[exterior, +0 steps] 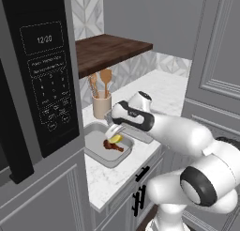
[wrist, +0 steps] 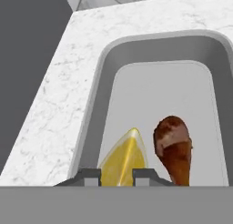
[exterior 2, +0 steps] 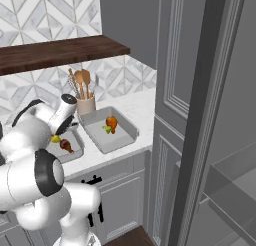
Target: Place one lemon wedge and one chicken drumstick in each tupperware on the nearby counter, to pack two identical lunches.
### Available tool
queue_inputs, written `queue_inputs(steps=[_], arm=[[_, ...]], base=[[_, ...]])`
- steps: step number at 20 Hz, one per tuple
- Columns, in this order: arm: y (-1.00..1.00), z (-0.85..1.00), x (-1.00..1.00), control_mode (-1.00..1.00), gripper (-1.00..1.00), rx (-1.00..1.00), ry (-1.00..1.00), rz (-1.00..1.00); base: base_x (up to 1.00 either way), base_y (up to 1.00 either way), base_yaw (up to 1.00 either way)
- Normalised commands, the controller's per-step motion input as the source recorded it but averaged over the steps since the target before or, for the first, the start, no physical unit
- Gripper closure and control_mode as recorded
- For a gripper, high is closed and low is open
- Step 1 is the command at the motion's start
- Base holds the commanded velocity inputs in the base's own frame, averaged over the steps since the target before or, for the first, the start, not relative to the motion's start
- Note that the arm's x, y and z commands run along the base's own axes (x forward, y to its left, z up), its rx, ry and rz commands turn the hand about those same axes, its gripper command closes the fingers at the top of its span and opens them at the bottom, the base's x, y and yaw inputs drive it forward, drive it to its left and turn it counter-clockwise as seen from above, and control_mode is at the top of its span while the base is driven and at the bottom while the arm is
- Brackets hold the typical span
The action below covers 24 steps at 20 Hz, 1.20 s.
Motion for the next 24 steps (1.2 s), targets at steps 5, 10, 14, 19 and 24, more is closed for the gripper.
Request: queue_inputs(steps=[5,10,14,19,24], arm=[[0.13,-0.32,0.43,-1.00,1.00,0.00,0.02,0.03],[0.18,-0.41,0.34,-1.00,1.00,-0.01,0.01,0.03],[0.23,-0.48,0.33,-1.00,1.00,-0.02,0.00,0.02],[0.03,-0.25,0.30,-1.00,-1.00,0.00,0.00,0.00],[-0.08,0.13,-0.20,-1.00,-1.00,0.00,-0.01,0.00]], base=[[0.00,0.00,0.00],[0.00,0.00,0.00],[0.00,0.00,0.00],[0.00,0.00,0.00],[0.00,0.00,0.00]])
